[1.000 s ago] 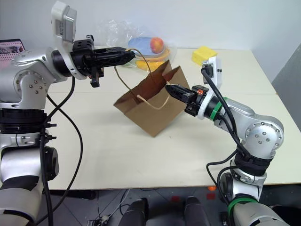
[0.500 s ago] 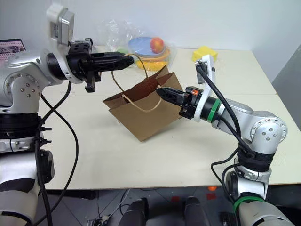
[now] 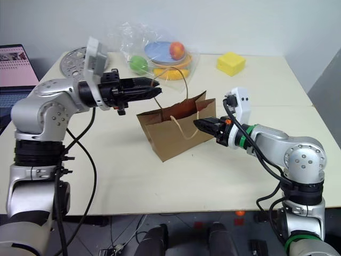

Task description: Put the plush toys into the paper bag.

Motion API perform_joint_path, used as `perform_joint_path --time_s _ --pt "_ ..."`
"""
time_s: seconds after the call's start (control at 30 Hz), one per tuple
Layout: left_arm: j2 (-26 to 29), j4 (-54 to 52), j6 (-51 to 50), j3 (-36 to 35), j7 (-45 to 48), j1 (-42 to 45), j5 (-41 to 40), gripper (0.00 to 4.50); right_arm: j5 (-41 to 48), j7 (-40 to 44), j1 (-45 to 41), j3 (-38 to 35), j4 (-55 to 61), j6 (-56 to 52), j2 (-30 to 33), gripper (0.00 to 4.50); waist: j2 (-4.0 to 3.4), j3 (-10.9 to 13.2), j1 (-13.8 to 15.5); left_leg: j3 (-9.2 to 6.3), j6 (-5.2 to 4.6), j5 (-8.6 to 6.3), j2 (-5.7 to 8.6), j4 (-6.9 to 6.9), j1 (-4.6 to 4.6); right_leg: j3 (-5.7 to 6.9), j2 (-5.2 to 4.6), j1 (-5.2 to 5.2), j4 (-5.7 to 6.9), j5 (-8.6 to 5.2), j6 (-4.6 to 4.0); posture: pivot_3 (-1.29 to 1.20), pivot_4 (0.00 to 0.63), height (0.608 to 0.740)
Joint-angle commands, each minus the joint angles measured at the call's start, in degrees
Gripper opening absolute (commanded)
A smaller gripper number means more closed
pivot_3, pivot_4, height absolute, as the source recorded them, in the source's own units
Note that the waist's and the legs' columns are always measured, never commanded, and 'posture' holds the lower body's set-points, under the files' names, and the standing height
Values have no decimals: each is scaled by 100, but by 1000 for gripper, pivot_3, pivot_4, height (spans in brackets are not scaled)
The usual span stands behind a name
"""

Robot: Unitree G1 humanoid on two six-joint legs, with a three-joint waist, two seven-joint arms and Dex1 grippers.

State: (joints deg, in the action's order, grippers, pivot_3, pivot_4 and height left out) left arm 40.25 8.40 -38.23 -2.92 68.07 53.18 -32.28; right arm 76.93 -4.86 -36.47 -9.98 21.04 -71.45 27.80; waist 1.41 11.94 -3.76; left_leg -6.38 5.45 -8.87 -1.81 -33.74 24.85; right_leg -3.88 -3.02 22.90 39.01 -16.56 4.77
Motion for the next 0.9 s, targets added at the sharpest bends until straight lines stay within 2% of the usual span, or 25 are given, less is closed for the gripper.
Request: perform_joint_path --time_s 0.03,0.13,0.17,0.23,0.27,0.3,0.43,0.53,0.63,0.87,0.9 --pt "224 -245 -36 -342 24 -44 -172 2504 286 112 -19 -142 320 111 202 3088 0 0 -2 0 0 0 0 0 0 0 0 2 0 0 0 0 150 740" --pt "442 -443 -57 -479 41 -242 -220 3391 178 235 -120 -188 368 143 530 4124 0 0 20 1 0 0 0 -2 3 -1 0 1 -2 0 0 0 150 740" --pt "637 -659 39 -555 139 -543 -189 3742 51 413 -242 -233 360 147 780 4489 0 0 23 4 0 0 0 -3 3 -4 -1 1 -3 0 0 0 150 740" --pt "805 -1044 -3 -843 19 -1163 -292 4354 -196 884 -535 -285 258 163 1339 4500 -6 4 -2 15 0 0 0 -1 3 -15 -1 7 -4 0 0 0 150 740" --pt "810 -1160 -25 -930 -70 -1353 -345 4485 -289 1079 -616 -254 225 185 1528 4500 -9 5 0 21 0 0 0 0 3 -19 -2 10 -3 0 0 0 150 740" --pt "790 -1226 -55 -980 -158 -1441 -387 4485 -358 1227 -657 -218 193 213 1646 4500 -9 5 18 22 0 0 0 1 3 -20 -2 15 -2 0 -1 0 150 740" --pt "385 -1517 835 -737 -482 -2394 118 4485 -1106 2950 -1129 271 276 780 2319 4500 -8 3 50 25 0 0 -6 1 3 -18 1 15 -5 -4 -6 0 150 740" --pt "-2 -1506 1199 -627 -786 -2515 287 4485 -1343 3859 -1433 533 429 1134 2388 4500 -6 4 81 24 0 0 -6 -8 7 -17 1 15 -8 -4 -6 0 150 740" --pt "-229 -1375 1584 -335 -844 -2615 575 4485 -1545 4201 -1671 760 433 1266 2259 4500 -6 4 84 25 0 0 -6 -14 10 -18 1 15 -8 -3 -6 0 150 740" --pt "-652 -1075 2387 -165 -1304 -2511 1054 4485 -1742 4260 -1670 828 453 1177 2041 4500 -6 4 94 24 0 0 -5 -16 10 -17 1 14 -5 -3 -6 0 150 740" --pt "-661 -1055 2423 -172 -1346 -2496 1087 4304 -1801 4268 -1628 824 451 1184 2056 4500 -6 4 96 23 0 0 -5 -15 10 -16 1 14 -5 -2 -6 0 150 740"
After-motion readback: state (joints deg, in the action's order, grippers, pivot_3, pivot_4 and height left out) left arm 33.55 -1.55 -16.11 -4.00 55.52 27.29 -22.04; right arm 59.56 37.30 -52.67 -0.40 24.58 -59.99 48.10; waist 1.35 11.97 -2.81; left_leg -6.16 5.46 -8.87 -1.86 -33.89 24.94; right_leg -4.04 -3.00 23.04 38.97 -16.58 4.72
